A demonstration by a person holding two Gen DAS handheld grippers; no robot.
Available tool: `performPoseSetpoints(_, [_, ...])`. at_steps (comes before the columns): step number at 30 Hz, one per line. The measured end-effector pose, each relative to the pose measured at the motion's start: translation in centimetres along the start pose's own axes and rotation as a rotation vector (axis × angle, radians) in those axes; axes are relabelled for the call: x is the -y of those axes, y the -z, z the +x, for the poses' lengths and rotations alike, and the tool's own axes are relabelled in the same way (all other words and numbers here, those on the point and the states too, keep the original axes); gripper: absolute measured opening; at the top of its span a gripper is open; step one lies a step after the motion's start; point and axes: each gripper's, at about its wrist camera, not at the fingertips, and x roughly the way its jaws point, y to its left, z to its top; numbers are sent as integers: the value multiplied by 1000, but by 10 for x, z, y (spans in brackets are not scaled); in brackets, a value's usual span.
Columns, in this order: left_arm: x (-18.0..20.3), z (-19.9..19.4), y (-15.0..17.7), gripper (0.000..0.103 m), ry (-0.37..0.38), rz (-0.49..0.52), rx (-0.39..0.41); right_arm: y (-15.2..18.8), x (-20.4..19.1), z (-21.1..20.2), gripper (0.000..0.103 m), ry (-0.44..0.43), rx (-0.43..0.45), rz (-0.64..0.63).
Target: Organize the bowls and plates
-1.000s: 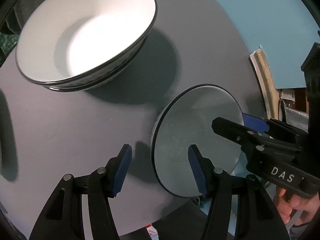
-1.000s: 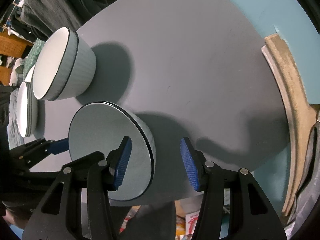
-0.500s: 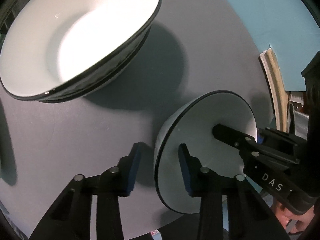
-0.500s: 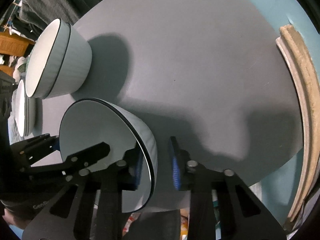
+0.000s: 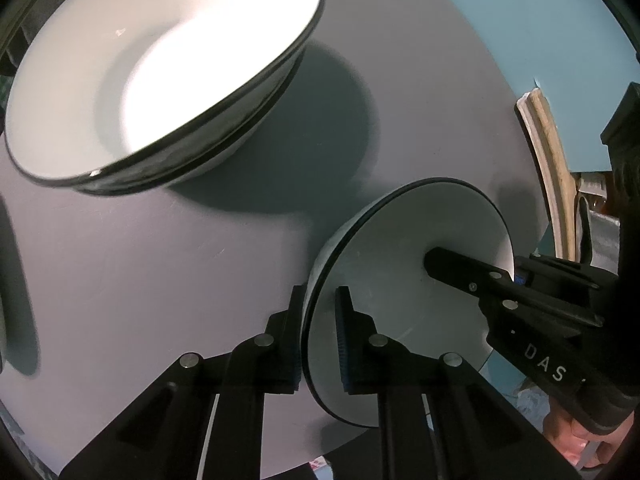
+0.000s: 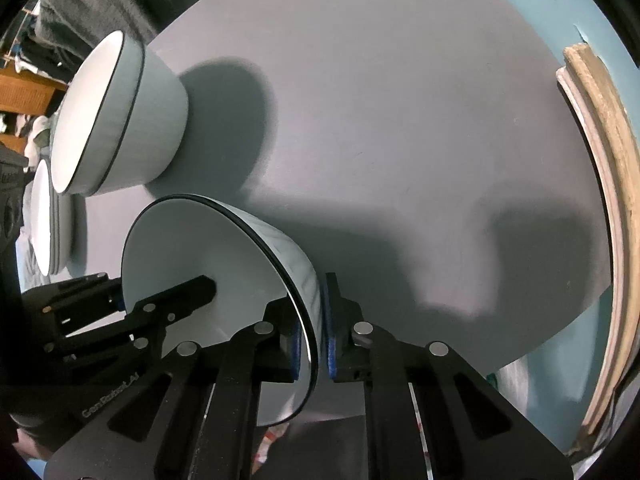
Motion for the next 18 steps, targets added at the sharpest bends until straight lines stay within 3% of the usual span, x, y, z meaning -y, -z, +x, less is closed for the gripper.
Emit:
performPoseSetpoints(10, [4,-1,8,13,-10,-29,1,2,-17,-7,9,0,-43,-28])
performPoseSetpoints(18, [-12,-28,8,13,3,-91,29,-2,-42,-17,9,3,-52,-93])
